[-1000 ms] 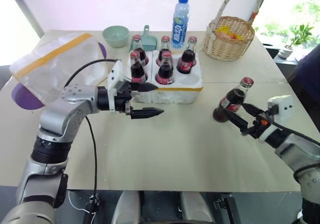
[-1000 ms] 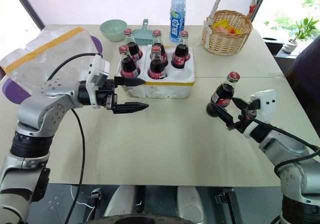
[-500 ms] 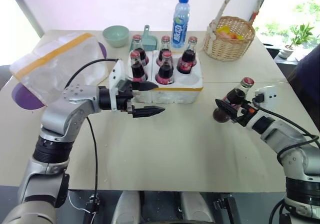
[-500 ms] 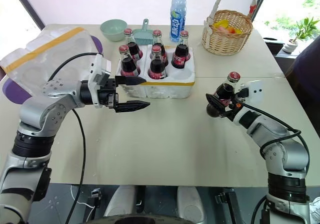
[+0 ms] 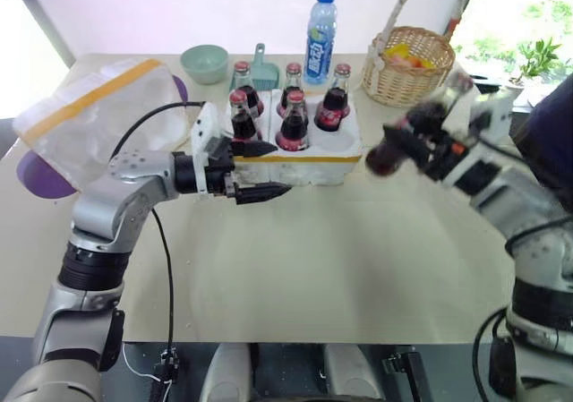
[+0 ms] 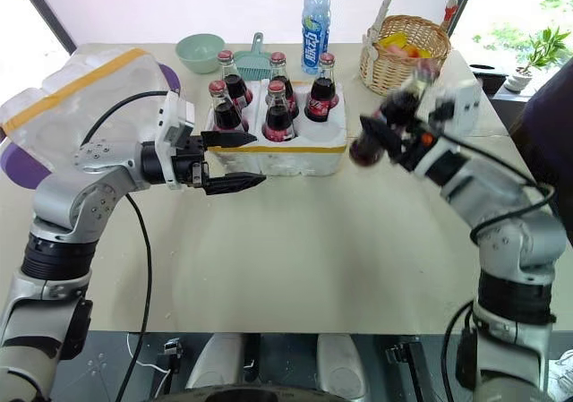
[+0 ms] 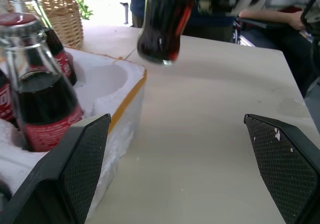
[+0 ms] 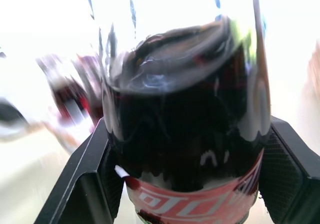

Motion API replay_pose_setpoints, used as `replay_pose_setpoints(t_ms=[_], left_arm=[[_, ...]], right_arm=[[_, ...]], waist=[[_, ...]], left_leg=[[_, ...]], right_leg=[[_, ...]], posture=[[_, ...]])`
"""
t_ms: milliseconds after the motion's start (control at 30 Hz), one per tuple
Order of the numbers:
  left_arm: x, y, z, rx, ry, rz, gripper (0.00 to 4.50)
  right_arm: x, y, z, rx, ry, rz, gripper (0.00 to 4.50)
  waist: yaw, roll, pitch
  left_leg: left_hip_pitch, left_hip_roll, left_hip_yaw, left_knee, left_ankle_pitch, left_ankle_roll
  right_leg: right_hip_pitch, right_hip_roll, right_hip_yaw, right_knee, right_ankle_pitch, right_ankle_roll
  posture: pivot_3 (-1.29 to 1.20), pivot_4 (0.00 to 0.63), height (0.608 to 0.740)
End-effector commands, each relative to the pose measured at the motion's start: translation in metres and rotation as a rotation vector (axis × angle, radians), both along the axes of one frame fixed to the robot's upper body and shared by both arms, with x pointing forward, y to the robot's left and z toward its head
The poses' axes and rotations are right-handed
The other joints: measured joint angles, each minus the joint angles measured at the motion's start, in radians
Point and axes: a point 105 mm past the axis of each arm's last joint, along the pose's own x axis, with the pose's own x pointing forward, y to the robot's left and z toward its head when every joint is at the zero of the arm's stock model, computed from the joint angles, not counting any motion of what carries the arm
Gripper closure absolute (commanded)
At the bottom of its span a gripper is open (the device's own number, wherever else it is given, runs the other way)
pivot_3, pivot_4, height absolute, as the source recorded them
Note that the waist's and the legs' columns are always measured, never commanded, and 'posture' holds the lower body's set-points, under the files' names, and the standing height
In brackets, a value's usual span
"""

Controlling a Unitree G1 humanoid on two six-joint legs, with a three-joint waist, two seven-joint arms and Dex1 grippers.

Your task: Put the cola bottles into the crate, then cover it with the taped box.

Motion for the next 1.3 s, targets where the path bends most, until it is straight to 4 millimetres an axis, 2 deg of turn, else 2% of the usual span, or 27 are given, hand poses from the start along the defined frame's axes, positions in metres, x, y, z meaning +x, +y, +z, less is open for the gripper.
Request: replay_pose_setpoints(t_ms=[33,100,200,367,533,700,767,800,833,867,967,1000,1100,1167,1300], left_arm=[[-0.001,0.007,0.011,-0.014,-0.059,0.027,0.0],[0.0,0.01,0.012,-0.019,-0.065,0.043,0.0],[0.001,0.012,0.014,-0.024,-0.075,0.063,0.0],[0.0,0.017,0.015,-0.033,-0.086,0.096,0.0],[0.0,0.024,0.015,-0.033,-0.09,0.132,0.0],[0.002,0.032,0.017,-0.028,-0.097,0.17,0.0],[0.004,0.037,0.019,-0.023,-0.101,0.192,0.0],[0.005,0.039,0.019,-0.021,-0.103,0.2,0.0],[0.005,0.043,0.021,-0.014,-0.105,0.212,0.0],[0.005,0.05,0.022,-0.002,-0.107,0.228,0.0],[0.0,0.069,0.026,0.039,-0.112,0.271,0.0],[-0.002,0.079,0.03,0.053,-0.116,0.297,0.0],[-0.015,0.118,0.045,0.107,-0.117,0.384,0.0],[-0.023,0.136,0.053,0.137,-0.112,0.421,0.0],[-0.052,0.197,0.066,0.292,-0.059,0.56,0.0]], right_arm=[[0.004,0.019,0.033,-0.017,-0.109,0.071,1.68],[0.015,0.03,0.038,-0.036,-0.119,0.094,1.68],[0.033,0.042,0.033,-0.05,-0.097,0.118,1.68],[0.048,0.059,0.006,-0.113,-0.046,0.166,1.68],[0.065,0.06,-0.02,-0.19,0.02,0.137,1.68],[0.073,0.064,-0.043,-0.287,0.089,0.143,1.68],[0.078,0.064,-0.054,-0.309,0.136,0.138,0.63],[0.079,0.064,-0.056,-0.317,0.146,0.136,0.28],[0.08,0.064,-0.059,-0.327,0.157,0.139,0.06],[0.077,0.065,-0.059,-0.34,0.155,0.157,0.06],[0.066,0.066,-0.05,-0.35,0.136,0.218,0.06],[0.059,0.062,-0.04,-0.342,0.118,0.245,0.06],[0.037,0.045,-0.006,-0.335,0.059,0.308,0.06],[0.026,0.036,0.009,-0.339,0.042,0.335,0.06],[-0.006,0.006,0.043,-0.383,0.024,0.386,0.06]], waist=[[0.0,0.0,0.0],[-0.001,0.0,0.0],[0.0,0.0,0.0],[0.002,0.0,0.0],[0.001,0.0,0.0],[0.0,0.0,0.0],[-0.002,0.0,0.0],[-0.002,0.0,0.0],[-0.002,0.0,0.0],[-0.002,0.0,0.0],[-0.006,0.0,0.0],[-0.005,0.0,0.0],[-0.002,0.0,0.001],[-0.001,0.0,0.001],[-0.001,0.0,0.001]], left_leg=[[0.0,0.0,0.0,0.0,0.0,0.0],[0.0,0.0,0.001,0.0,0.0,0.0],[0.0,0.0,0.002,0.0,0.0,0.0],[-0.005,0.0,0.002,0.0,0.0,0.0],[-0.012,0.0,0.002,0.002,0.0,0.0],[-0.015,0.0,0.002,0.002,0.001,0.0],[-0.015,0.0,0.002,0.002,0.001,-0.001],[-0.015,0.0,0.002,0.002,0.001,-0.001],[-0.015,0.0,0.002,0.002,0.001,-0.001],[-0.015,0.0,0.002,0.002,0.001,-0.001],[-0.014,0.0,0.002,0.002,0.001,-0.001],[-0.015,0.0,0.002,0.002,0.001,-0.001],[-0.016,0.0,0.002,0.001,0.001,-0.001],[-0.017,0.0,0.003,0.001,0.001,0.0],[-0.016,0.001,0.004,0.001,0.0,0.0]], right_leg=[[0.0,0.0,0.0,0.0,0.0,0.0],[-0.001,0.0,0.0,0.0,0.0,0.0],[-0.001,-0.001,0.0,0.0,0.0,0.0],[-0.004,-0.001,0.0,0.0,0.0,0.0],[-0.012,-0.001,0.0,0.003,0.0,0.0],[-0.017,-0.001,0.0,0.005,0.0,0.0],[-0.017,-0.001,0.0,0.005,0.0,0.0],[-0.017,-0.001,0.0,0.005,0.001,0.0],[-0.017,-0.001,0.0,0.005,0.001,-0.001],[-0.017,-0.001,0.0,0.005,0.001,-0.001],[-0.017,-0.001,0.0,0.005,0.001,-0.001],[-0.017,-0.001,0.0,0.005,0.001,-0.001],[-0.019,-0.001,0.0,0.005,0.001,-0.001],[-0.019,-0.001,0.0,0.004,0.001,-0.001],[-0.019,-0.001,0.0,0.003,0.001,-0.002]], posture=[[0.0,0.15,0.74],[0.0,0.15,0.74],[0.0,0.15,0.74],[0.0,0.15,0.74],[0.0,0.15,0.74],[0.0,0.15,0.74],[0.0,0.15,0.74],[0.0,0.15,0.74],[0.0,0.15,0.74],[0.0,0.15,0.74],[0.0,0.15,0.74],[0.0,0.15,0.74],[0.0,0.15,0.74],[0.0,0.15,0.74],[0.0,0.15,0.74]])
